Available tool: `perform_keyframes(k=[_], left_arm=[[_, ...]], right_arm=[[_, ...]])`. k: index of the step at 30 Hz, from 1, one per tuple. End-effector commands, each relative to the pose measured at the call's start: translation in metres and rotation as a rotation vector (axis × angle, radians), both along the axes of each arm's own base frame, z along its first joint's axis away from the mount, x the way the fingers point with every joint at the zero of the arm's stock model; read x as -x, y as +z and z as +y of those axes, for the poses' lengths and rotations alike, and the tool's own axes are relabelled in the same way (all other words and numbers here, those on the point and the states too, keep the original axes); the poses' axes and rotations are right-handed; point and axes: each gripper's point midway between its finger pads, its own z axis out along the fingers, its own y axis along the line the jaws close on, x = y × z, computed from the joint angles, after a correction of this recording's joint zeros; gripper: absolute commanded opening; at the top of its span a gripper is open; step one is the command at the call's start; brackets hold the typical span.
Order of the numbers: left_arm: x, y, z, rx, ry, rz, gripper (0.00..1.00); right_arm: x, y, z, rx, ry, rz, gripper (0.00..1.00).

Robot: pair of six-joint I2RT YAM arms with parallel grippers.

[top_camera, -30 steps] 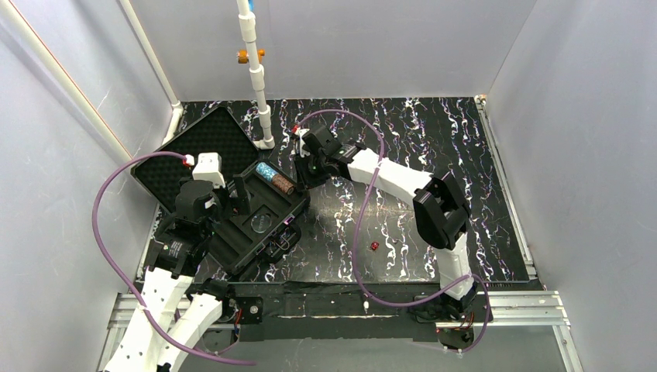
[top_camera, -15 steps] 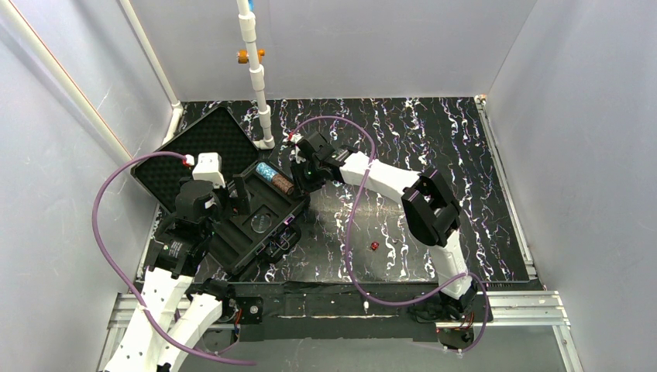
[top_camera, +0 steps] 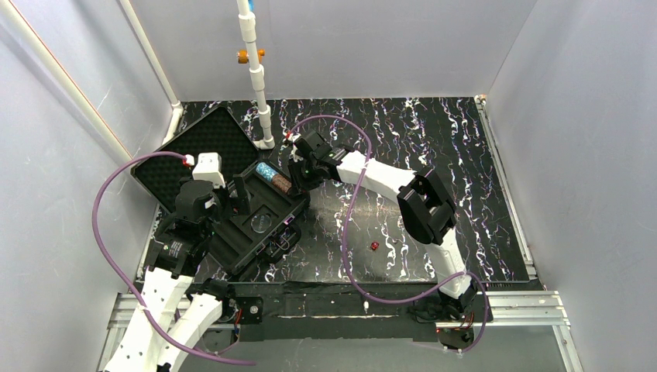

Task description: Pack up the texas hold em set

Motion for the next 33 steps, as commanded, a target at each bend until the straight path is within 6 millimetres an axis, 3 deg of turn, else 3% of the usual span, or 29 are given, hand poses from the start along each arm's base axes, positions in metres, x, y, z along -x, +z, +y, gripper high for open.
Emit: perform_keyframes(k=[1,14,20,27,33], left_arm=[[0.001,0.006,0.002,-0.008,0.004,-0.011,0.93],[0.001,0.006,0.002,-0.008,0.004,-0.01,0.93],[0.001,0.006,0.001,-0.008,0.003,-0.01,0.93],[0.001,0.006,0.001,-0.005,-0.001,-0.011,0.93],[0.001,0.006,-0.001,0.001,-0.008,-0.01,0.93]], right_arm=[[-0.009,0.019,0.014,-0.052,0.004,-0.041,0.29],[-0.012,0.026,0.017,-0.06,-0.002,-0.046,0.57],[-0.015,0.054,0.012,-0.067,-0.004,-0.098,0.61],[-0.014,0.089,-0.018,-0.026,-0.032,-0.196,0.66],[-0.008,0.097,-0.055,0.041,-0.083,-0.257,0.72]])
